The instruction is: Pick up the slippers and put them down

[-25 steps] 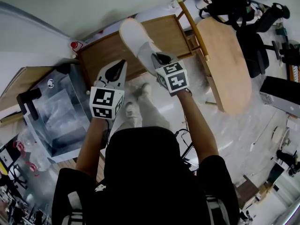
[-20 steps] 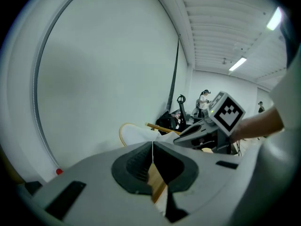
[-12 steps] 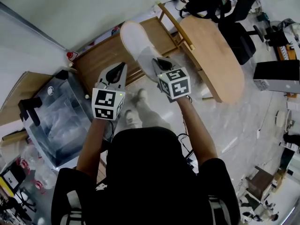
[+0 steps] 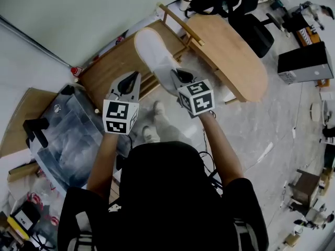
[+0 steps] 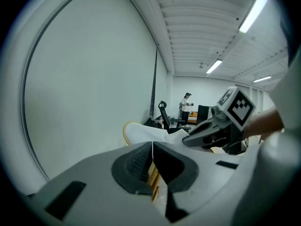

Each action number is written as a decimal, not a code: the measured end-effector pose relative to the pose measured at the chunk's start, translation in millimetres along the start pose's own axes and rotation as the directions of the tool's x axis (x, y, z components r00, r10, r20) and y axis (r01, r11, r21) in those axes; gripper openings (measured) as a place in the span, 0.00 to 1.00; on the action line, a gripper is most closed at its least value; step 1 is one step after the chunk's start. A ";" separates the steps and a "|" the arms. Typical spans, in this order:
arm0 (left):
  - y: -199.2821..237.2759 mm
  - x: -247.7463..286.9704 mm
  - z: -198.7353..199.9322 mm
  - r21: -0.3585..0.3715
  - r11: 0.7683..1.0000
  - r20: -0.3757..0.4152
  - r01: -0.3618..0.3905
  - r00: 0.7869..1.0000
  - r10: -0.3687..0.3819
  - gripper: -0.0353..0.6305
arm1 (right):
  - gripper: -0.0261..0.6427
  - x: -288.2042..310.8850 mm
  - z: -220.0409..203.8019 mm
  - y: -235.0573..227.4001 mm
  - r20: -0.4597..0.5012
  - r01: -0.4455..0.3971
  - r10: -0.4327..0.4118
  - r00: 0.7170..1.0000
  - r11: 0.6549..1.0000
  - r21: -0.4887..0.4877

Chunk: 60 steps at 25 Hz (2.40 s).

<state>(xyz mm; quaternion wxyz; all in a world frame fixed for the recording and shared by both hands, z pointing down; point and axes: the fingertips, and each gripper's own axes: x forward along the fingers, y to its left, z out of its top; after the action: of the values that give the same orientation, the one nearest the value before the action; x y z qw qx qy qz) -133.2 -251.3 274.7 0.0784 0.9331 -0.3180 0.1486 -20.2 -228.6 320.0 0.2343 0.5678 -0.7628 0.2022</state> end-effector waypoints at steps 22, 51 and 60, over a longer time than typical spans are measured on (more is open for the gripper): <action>-106.0 13.2 -4.4 0.014 0.965 -0.017 0.262 0.965 -0.262 0.06 | 0.05 -102.3 -85.7 -49.7 -0.032 0.232 -0.230 0.973 0.955 0.185; -309.5 38.6 -42.1 0.048 0.940 -0.114 0.337 0.937 -0.330 0.06 | 0.05 -253.9 -217.9 -131.3 -0.046 0.288 -0.289 0.956 0.904 0.316; -344.3 45.9 -77.2 0.071 0.943 -0.154 0.324 0.938 -0.311 0.06 | 0.05 -276.7 -264.3 -141.8 -0.046 0.287 -0.287 0.957 0.905 0.315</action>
<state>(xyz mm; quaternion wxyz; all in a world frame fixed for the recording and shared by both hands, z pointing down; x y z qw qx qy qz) 96.2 11.5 344.7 0.0792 0.9621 -0.1494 0.2141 217.7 97.9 377.3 0.1661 0.7043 -0.6283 0.2856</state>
